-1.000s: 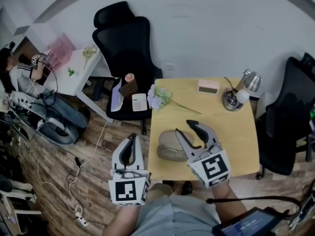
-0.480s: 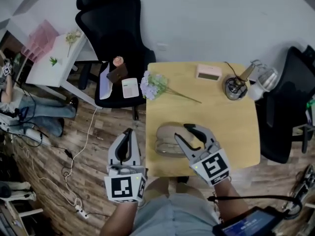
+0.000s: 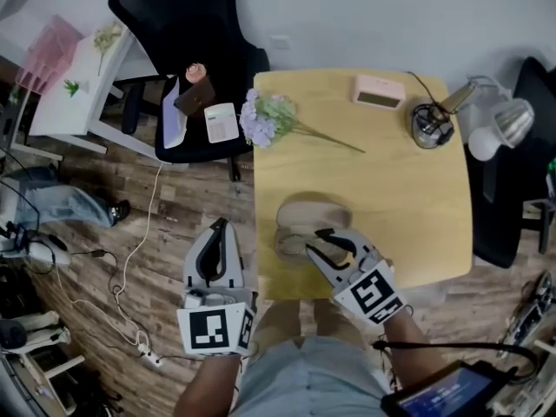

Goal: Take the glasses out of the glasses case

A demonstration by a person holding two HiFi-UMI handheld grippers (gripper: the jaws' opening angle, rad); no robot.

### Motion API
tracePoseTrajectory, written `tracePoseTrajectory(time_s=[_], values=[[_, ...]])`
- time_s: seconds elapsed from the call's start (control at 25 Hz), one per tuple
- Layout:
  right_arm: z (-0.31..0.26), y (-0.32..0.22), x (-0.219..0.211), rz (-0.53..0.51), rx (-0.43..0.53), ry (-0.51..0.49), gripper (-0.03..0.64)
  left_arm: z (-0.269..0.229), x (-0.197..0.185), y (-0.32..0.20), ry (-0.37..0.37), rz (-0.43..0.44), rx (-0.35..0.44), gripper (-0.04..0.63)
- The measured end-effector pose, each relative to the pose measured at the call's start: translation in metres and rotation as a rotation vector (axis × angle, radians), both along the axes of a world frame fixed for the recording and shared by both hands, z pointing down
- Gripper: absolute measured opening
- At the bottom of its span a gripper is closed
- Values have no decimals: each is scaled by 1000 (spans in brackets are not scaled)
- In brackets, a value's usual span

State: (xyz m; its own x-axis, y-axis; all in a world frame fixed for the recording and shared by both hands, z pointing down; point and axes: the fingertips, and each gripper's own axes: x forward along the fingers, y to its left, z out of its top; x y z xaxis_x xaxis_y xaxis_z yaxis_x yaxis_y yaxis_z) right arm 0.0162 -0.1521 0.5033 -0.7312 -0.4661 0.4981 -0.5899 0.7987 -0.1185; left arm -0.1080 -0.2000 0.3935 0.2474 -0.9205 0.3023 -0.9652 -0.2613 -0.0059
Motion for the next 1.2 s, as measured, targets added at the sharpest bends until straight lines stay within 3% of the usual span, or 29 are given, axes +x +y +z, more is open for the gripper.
tracePoseTrajectory(time_s=[0.4, 0.64, 0.96, 1.2], values=[[55, 18, -4, -103, -98, 139, 103, 29, -17, 4, 10, -31, -56, 6], [62, 15, -8, -141, -110, 189, 97, 39, -26, 0, 22, -48, -73, 6], [82, 16, -10, -213, -195, 319, 63, 42, -33, -9, 33, -63, -79, 6], [84, 17, -13, -253, -195, 368, 63, 43, -34, -12, 39, -63, -83, 6]])
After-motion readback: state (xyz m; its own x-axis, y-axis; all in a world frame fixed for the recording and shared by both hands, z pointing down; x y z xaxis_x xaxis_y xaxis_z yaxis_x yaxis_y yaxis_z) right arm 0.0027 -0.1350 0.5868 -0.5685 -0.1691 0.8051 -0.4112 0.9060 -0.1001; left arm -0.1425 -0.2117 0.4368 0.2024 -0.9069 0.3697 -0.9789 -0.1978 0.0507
